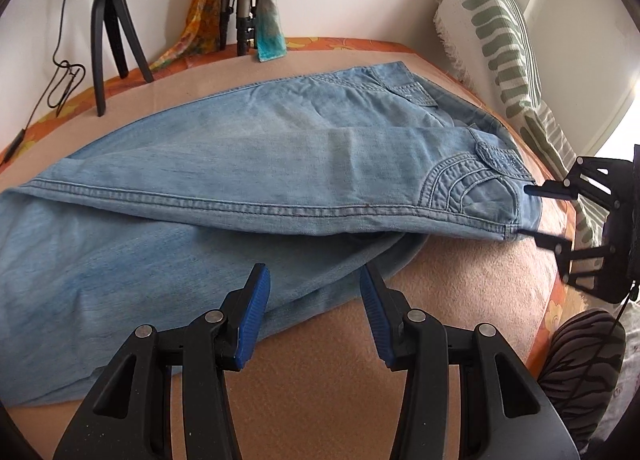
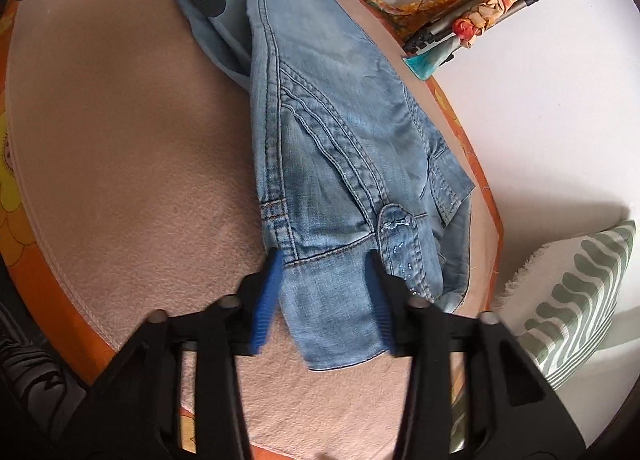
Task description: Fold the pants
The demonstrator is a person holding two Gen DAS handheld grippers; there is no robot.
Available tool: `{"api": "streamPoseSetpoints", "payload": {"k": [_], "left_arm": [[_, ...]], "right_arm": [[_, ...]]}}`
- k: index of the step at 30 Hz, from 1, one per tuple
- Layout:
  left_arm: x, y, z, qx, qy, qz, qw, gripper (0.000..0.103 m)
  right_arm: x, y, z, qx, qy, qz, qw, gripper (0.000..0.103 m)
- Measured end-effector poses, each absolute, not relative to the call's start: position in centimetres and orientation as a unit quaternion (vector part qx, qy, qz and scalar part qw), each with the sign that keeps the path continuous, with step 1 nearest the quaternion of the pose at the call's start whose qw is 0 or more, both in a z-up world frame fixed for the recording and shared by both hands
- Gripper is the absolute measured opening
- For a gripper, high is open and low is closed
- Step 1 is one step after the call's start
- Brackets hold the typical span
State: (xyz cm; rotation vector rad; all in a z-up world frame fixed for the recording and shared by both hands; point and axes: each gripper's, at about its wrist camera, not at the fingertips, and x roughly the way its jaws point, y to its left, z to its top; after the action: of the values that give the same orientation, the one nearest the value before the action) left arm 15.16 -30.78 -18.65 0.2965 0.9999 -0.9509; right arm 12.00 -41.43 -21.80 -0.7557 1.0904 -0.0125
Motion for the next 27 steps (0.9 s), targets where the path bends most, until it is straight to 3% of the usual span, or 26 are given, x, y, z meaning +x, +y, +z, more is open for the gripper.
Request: {"api": "streamPoseSetpoints", "payload": {"k": [1,7,13,15,16,19,20,27], "left_arm": [[15.1,-31.0,-18.8,0.138,0.46,-0.439,0.76,0.045],[15.1,-31.6,-19.4,0.145,0.457,-0.446,0.756,0.045],[15.1,-31.9,-20.1,0.143,0.461,-0.453,0.75,0.045],[15.0,-32.1,-20.2,0.144,0.46,-0.454,0.749,0.045],[14.9,-32.2,-20.2,0.144,0.46,-0.456,0.749,0.045],[14.9,-32.5,-20.2,0.14,0.46,-0.457,0.749,0.045],[14.9,-32.5,-20.2,0.139,0.46,-0.456,0.749,0.045],[15.0,-33.0,-20.1,0.14,0.461,-0.452,0.751,0.045]], "right_arm": [[12.2,-41.8,-21.6,-0.354,0.507,-0.01,0.786,0.003],[13.4,-44.8,-18.0,-0.338,0.486,-0.037,0.805,0.001],[13.6,-49.1,-15.6,-0.226,0.505,-0.021,0.833,0.001],[12.8,-50.9,-16.0,-0.178,0.517,-0.022,0.837,0.006],[12.3,-52.1,-16.3,-0.145,0.521,-0.026,0.841,0.015],[10.4,-55.4,-17.7,-0.012,0.525,-0.03,0.851,0.055],[9.8,-56.1,-18.3,0.033,0.523,-0.028,0.851,0.059],[8.2,-58.4,-23.4,0.251,0.498,0.034,0.83,0.06]]}}
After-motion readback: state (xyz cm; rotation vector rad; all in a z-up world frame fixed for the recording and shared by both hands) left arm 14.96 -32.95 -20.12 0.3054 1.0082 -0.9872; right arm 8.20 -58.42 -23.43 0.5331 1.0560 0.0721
